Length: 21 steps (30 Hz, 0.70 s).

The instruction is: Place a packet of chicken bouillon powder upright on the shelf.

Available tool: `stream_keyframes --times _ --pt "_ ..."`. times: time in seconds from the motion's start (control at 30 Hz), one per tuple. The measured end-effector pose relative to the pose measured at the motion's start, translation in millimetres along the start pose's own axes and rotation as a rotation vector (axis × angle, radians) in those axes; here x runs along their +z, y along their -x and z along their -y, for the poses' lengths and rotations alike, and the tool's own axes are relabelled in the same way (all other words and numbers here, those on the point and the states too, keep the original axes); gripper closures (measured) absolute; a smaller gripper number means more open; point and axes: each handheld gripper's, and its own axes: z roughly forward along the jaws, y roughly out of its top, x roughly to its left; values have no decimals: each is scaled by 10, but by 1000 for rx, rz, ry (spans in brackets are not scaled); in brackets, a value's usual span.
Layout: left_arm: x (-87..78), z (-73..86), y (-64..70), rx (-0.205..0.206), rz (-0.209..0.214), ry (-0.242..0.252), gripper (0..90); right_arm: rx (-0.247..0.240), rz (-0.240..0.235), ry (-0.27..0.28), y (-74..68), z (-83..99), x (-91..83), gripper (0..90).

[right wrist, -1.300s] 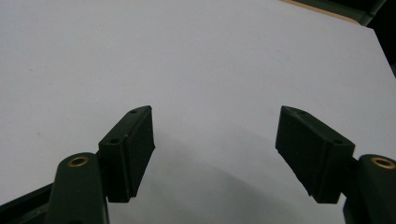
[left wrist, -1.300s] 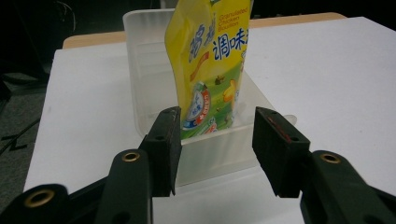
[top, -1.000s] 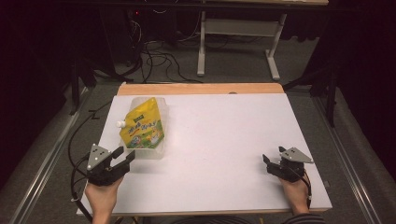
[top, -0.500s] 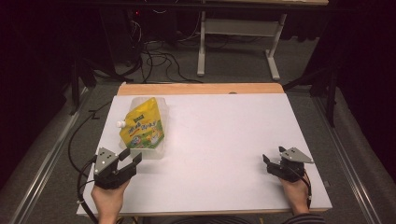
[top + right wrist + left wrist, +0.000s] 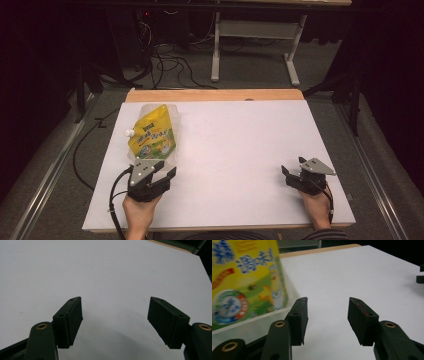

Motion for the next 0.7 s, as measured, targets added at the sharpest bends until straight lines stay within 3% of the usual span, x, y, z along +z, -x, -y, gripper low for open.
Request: stream_keyframes --times 0.4,0.57,0.7 --pt "520 26 329 44 64 -27 500 1 -2 4 -1 2 -1 287" --pt "781 83 413 71 62 -38 492 4 -4 5 4 2 -4 286" --pt "970 145 444 100 19 -63 485 5 -5 4 8 2 -3 287"
